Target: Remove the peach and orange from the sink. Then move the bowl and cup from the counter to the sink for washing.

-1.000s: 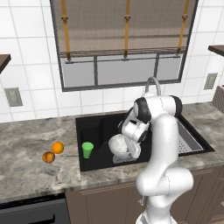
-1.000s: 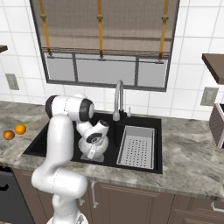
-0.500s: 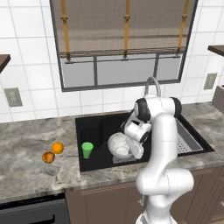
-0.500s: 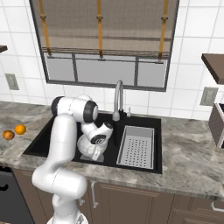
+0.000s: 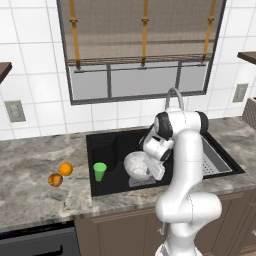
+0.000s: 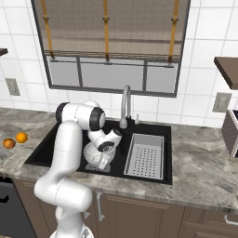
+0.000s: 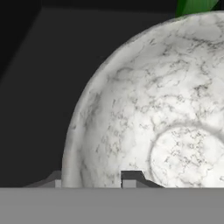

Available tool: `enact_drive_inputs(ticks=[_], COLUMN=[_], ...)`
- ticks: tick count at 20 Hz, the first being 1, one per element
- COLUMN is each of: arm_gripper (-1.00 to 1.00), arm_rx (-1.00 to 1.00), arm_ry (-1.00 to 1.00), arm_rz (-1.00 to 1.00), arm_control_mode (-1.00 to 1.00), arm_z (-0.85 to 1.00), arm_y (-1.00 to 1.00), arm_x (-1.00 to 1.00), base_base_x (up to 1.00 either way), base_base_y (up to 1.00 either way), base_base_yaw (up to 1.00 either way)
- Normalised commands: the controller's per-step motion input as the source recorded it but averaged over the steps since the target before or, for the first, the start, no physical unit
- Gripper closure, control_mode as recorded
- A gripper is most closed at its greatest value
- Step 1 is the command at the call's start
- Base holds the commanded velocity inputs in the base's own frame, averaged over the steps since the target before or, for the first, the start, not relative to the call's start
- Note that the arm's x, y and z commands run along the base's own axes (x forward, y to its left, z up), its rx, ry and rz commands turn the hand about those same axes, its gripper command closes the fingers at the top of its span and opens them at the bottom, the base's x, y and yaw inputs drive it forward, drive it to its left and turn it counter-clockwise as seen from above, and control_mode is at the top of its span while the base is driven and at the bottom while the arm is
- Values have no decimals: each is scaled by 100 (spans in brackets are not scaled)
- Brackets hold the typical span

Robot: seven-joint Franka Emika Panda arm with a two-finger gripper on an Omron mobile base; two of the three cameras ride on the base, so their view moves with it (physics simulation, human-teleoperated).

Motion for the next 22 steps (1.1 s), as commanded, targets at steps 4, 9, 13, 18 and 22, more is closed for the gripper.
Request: enact_drive_inputs(ticks=[4, 9, 13, 18, 22], arm_gripper=[-100, -100, -100, -100, -100], arm_rx=[0, 0, 0, -2, -5], arm_ry=[0, 0, 0, 0, 0], arm_rz=[0, 0, 0, -1, -6], arm_control_mode=[-100, -100, -100, -100, -100], arm_z=[10, 27, 37, 39, 37], arm_y=[5, 0, 0, 0, 0], arm_x=[0, -2, -7, -12, -18], base_base_x=[0, 0, 0, 0, 0], base_base_y=[0, 0, 0, 0, 0], base_base_yaw=[0, 0, 0, 0, 0])
